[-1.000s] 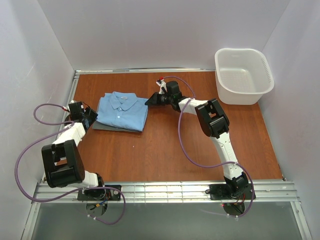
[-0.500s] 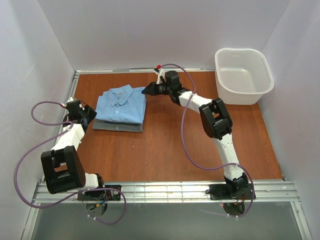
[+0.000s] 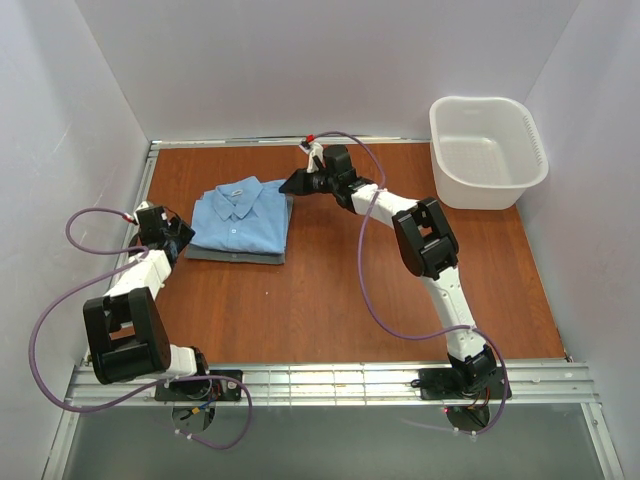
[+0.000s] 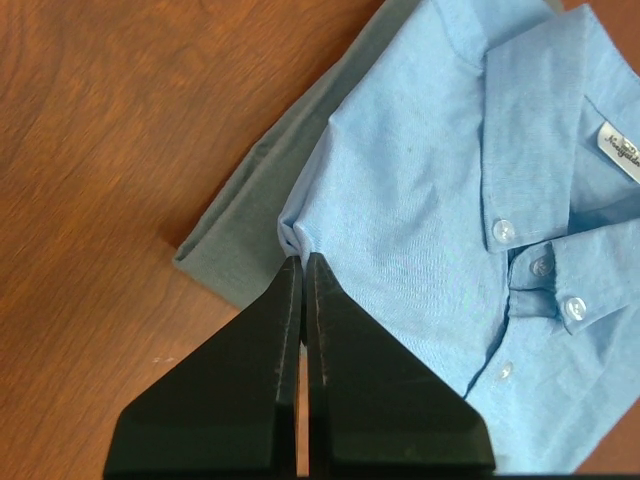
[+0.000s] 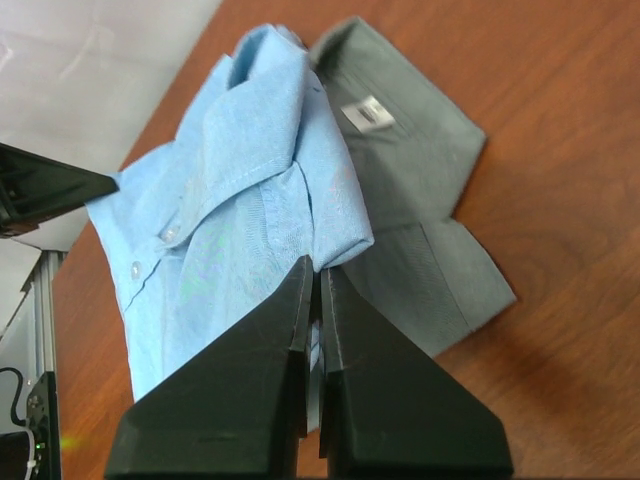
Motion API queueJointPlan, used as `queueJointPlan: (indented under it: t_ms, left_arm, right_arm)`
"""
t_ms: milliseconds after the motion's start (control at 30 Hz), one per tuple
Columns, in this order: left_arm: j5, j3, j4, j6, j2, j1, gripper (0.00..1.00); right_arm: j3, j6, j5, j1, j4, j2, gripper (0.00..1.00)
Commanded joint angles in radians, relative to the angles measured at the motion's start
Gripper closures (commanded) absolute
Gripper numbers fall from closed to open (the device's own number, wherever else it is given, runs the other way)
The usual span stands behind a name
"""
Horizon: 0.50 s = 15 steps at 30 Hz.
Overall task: Fold and stack the long sleeve shirts
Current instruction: Neatly place the folded shirt to the corner
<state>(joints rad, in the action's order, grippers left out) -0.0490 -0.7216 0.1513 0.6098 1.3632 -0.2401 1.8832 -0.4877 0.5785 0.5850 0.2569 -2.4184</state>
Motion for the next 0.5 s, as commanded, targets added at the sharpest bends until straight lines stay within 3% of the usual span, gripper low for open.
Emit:
queueJointPlan:
  t_ms: [0,400,467]
  left_arm:
    - [0.035,-0.001,-0.018,-0.015,0.014,-0.004,1.00]
    - [0.077,-0.007,0.004,-0.005,0.034,-0.004,0.99]
    - [0.101,-0.012,0.024,0.004,0.034,-0.004,0.83]
  right_arm:
    - [-0.024,0.023,-0.012,0.001,0.019,-0.016,0.99]
    - [-0.059,0.026,-0.031,0.006,0.016,-0.034,0.99]
    - [-0.071,0.024,-0.035,0.007,0.016,-0.027,0.97]
